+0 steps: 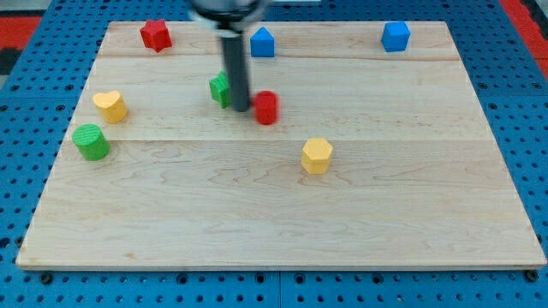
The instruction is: Slide red circle towards center right
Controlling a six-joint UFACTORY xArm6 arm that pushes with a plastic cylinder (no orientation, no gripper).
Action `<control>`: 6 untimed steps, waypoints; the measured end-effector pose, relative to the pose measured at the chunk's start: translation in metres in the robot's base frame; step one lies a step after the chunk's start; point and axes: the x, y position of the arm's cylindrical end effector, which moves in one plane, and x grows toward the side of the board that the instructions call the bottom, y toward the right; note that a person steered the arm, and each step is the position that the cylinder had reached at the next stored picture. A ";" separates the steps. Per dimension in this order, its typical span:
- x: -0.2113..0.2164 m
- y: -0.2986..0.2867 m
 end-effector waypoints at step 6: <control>0.027 0.143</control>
